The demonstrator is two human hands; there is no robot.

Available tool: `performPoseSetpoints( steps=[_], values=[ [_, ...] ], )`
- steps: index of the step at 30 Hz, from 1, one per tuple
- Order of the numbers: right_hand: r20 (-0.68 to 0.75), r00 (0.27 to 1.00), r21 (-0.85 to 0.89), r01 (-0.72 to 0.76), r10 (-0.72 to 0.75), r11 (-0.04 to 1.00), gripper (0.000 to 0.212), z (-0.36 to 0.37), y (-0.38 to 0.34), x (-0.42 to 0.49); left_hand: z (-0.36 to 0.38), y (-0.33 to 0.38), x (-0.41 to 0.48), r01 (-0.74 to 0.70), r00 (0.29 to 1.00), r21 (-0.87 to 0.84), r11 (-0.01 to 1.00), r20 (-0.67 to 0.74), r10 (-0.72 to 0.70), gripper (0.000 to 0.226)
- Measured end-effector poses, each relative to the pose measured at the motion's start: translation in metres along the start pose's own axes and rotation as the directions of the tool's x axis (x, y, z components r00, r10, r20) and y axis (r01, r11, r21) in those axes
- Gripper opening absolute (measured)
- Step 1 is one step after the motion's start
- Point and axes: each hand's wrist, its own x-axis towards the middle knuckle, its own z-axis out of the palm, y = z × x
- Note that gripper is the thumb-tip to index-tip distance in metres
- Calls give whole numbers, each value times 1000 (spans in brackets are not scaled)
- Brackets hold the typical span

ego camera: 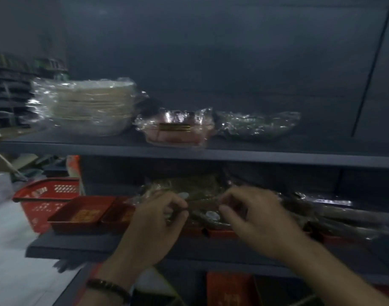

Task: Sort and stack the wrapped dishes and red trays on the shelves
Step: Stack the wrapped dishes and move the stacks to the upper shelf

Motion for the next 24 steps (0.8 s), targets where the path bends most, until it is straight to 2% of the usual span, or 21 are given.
performPoseSetpoints(
  steps=[2,4,9,10,13,15,17,19,21,24],
  values=[
    [14,995,-13,-103,103,995,27,19,29,-25,34,4,-5,53,995,-16,998,85,-51,18],
    [28,975,-9,-218,219,976,19,35,54,-47,63,12,-5,91,984,-34,995,158,-84,12],
    [26,899,66,-437,436,897,12,62,96,-71,122,26,7,105,968,-47,993,233,-92,7],
    [4,889,99,-456,458,884,10,65,103,-71,134,24,9,120,967,-54,991,234,-105,7],
    [-93,873,171,-461,480,871,27,70,130,-61,169,11,11,197,957,-102,975,235,-169,8],
    [-149,862,201,-454,485,868,30,71,154,-50,190,5,16,236,947,-122,964,250,-200,10],
    [-217,839,239,-450,499,861,28,68,172,-39,205,4,20,255,941,-124,959,262,-216,12],
    [-270,825,259,-434,496,863,38,68,188,-32,213,1,25,258,944,-96,961,238,-229,15],
    [-253,823,290,-438,509,851,46,72,200,-23,221,-4,29,249,946,-76,966,231,-226,16],
    [-149,834,313,-471,532,825,52,84,210,-12,227,-13,31,245,947,-41,969,224,-230,15]
  ],
)
